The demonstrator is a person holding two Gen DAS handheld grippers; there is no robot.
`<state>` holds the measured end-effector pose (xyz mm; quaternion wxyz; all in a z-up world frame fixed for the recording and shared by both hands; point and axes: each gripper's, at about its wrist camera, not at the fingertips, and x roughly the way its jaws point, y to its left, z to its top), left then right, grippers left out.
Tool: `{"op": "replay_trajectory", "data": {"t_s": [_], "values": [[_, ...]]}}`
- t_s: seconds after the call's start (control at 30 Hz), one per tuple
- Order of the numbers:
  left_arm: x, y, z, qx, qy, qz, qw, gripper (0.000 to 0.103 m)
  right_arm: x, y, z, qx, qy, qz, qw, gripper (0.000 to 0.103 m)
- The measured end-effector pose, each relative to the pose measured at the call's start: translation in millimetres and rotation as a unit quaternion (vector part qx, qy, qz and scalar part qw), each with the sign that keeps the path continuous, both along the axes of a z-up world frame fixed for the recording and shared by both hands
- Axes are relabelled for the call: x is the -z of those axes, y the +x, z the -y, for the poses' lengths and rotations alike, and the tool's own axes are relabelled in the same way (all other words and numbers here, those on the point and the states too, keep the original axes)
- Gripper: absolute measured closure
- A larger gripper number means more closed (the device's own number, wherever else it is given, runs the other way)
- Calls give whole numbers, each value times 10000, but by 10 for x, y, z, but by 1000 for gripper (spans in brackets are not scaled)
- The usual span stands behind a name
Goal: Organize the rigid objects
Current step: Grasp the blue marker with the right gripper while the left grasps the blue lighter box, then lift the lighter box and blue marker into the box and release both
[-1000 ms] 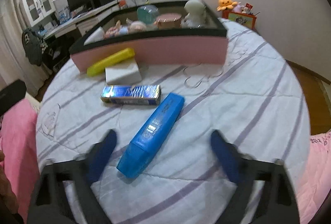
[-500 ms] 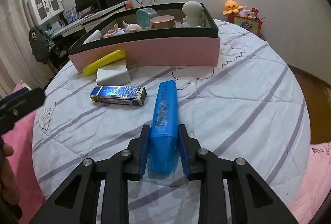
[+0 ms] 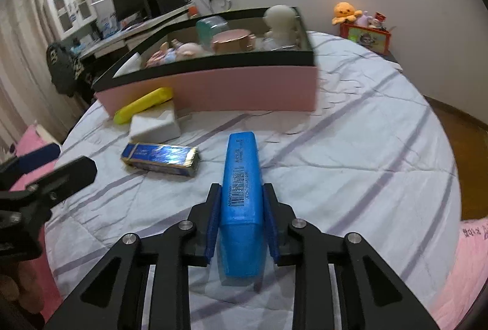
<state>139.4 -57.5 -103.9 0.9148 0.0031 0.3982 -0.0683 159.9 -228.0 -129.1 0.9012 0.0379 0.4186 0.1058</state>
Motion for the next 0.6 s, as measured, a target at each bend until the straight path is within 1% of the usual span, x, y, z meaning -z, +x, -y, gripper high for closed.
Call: {"op": "replay_trajectory", "data": {"t_s": [0.23,0.4,0.47,0.5,0.53,0.6], "values": [[135,179,324,238,-82,-143,9996,0,-21,46,192,195,-78,33,9998,76],[313,366,453,171,-89,-401,9990,1,-22,92,267,243,-79,5,9997,76],[399,444,465,53,28,-579,9983,5,-14,106,279,244,-79,-6,9997,76],[370,427,452,71,-27,-473,9989,13,-12,105,282,240,-83,-8,9997,76],[355,419,444,128,-85,-441,9989,18,-13,109,278,235,-97,-12,9997,76],[358,399,413,206,-127,-450,9987,18,-16,119,276,235,-95,-21,9997,76]]}}
